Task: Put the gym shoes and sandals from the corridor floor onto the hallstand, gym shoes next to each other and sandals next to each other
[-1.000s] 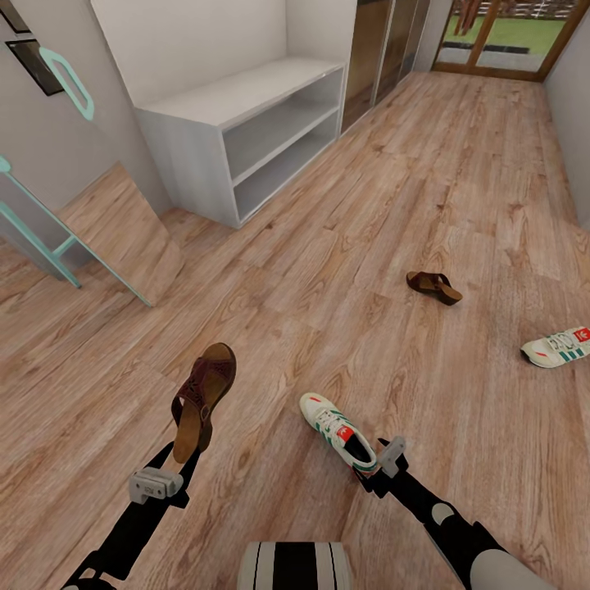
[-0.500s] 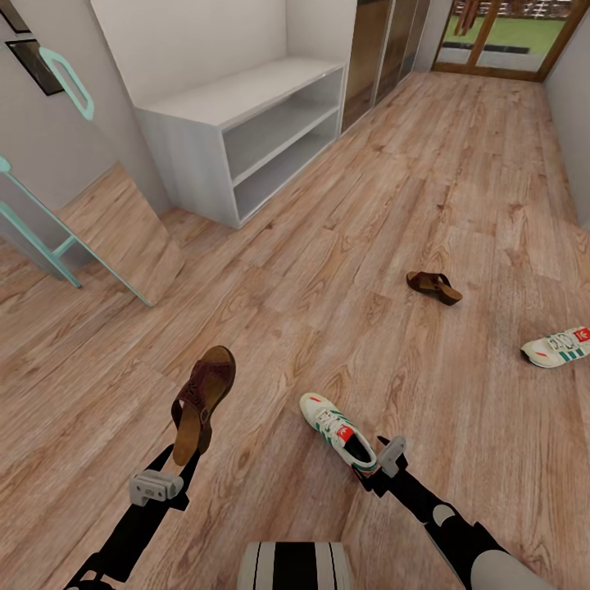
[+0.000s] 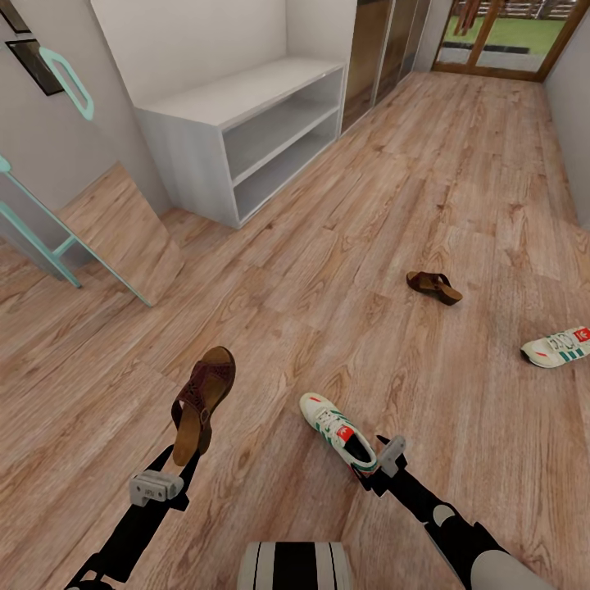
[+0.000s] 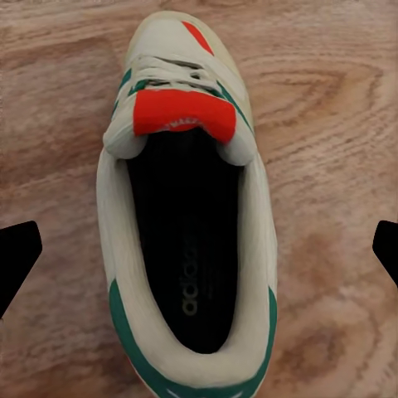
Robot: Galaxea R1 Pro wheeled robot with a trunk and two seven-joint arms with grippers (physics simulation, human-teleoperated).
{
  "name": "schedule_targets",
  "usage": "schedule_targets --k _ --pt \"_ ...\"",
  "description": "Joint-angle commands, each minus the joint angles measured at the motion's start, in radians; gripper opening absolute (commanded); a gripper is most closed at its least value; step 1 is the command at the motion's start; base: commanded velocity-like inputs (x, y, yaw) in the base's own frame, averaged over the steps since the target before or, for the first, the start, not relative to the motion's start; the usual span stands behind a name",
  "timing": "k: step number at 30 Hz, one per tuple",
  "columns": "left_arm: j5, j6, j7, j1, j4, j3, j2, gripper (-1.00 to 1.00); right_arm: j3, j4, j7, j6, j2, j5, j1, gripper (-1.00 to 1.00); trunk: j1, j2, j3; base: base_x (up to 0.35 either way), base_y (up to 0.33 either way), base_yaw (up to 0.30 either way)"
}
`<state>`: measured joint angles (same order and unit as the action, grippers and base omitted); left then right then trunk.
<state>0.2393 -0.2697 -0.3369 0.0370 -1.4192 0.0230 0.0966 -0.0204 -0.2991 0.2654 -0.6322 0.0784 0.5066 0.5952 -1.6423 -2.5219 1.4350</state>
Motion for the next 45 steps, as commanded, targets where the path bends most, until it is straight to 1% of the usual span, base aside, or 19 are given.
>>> schedule_targets --k 1,9,25,32,45 --pt "0.000 0.000 -0.001 0.000 0.000 0.000 0.000 -1.00 0.000 0.000 0.000 0.000 -0.001 0.000 0.000 1.00 0.000 0.000 0.000 0.000 0.000 0.000" --pt "0.000 0.000 -0.001 0.000 0.000 0.000 0.000 -1.00 0.000 0.001 0.001 -0.004 -0.001 0.001 -0.001 1.00 0.000 0.000 0.002 0.000 0.000 0.006" --pt "0.000 0.000 -0.001 0.000 0.000 0.000 0.000 -1.00 0.000 0.001 0.001 -0.026 0.001 0.001 -0.001 1.00 0.000 0.000 0.017 0.000 0.000 0.047" --pt "0.000 0.000 -0.001 0.000 0.001 0.000 0.000 -1.00 0.000 0.004 0.002 -0.028 0.000 0.001 -0.001 1.00 0.000 0.000 0.019 0.000 0.000 0.015" --pt "0.000 0.000 -0.001 0.000 0.001 0.000 0.000 -1.00 0.000 0.036 0.004 -0.027 -0.005 0.002 0.001 1.00 0.000 0.000 0.020 0.000 0.000 0.003"
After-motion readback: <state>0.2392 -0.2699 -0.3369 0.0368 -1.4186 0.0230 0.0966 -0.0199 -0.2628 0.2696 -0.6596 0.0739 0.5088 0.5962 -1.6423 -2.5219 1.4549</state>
